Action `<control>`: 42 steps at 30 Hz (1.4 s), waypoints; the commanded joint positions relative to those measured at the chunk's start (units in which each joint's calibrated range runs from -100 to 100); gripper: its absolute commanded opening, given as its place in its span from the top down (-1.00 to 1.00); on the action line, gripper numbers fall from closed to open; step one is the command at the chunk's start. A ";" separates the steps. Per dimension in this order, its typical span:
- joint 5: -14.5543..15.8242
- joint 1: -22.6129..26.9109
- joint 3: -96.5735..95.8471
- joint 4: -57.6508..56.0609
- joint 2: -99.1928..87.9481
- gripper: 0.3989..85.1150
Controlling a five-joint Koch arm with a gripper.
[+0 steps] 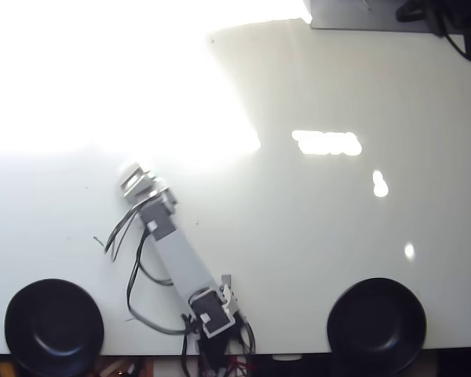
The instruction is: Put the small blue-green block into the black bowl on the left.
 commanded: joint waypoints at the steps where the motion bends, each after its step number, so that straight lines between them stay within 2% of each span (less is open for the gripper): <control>1: 0.73 2.30 7.29 -0.63 -4.30 0.93; 15: 6.11 16.70 25.96 -4.28 -3.65 0.93; 21: 6.45 21.10 30.30 -5.66 -3.23 0.93; 23: 5.37 22.71 30.95 -5.98 -3.44 0.93; 31: -3.76 30.33 32.43 -5.50 -3.98 0.93; 34: -9.62 32.82 32.61 -4.44 -4.83 0.93; 35: -14.51 33.60 31.78 -4.04 -5.69 0.93; 37: -17.97 33.94 31.13 -3.63 -6.12 0.93; 39: -23.54 34.33 26.14 -0.39 -9.23 0.93; 40: -24.37 34.38 24.85 0.26 -9.98 0.93; 42: -28.03 34.82 20.32 1.72 -12.87 0.93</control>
